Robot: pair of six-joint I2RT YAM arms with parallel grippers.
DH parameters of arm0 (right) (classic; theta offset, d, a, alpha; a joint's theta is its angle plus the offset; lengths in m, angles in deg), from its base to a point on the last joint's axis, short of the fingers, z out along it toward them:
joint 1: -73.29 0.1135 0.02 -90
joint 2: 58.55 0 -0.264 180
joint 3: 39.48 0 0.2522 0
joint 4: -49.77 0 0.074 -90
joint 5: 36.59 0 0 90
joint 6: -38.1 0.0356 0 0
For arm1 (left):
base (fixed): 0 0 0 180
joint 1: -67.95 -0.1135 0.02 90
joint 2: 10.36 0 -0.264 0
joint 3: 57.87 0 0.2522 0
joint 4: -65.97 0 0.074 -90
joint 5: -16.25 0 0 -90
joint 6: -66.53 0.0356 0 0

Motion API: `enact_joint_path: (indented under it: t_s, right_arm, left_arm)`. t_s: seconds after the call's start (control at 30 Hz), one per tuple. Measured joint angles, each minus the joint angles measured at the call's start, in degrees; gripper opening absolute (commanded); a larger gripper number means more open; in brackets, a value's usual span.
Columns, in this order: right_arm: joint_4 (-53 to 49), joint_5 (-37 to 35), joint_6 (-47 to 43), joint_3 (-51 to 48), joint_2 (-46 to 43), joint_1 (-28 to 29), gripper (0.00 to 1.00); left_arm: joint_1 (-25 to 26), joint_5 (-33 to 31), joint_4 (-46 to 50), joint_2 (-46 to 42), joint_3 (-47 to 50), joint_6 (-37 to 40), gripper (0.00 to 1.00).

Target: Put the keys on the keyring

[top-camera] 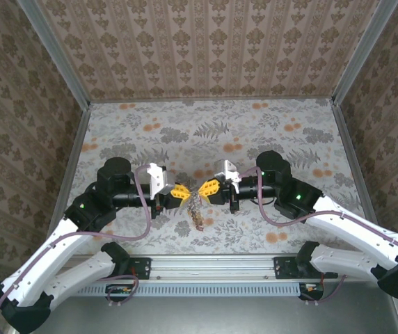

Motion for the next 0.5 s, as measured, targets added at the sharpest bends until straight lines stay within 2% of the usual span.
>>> enact_joint_path:
  t_s: [0.5]
  right_arm:
    - [0.4,1.2,0.0,0.0,0.9,0.0,0.00]
  left_arm:
    - [0.0,0.0,0.0,-0.1,0.0,0.0,0.00]
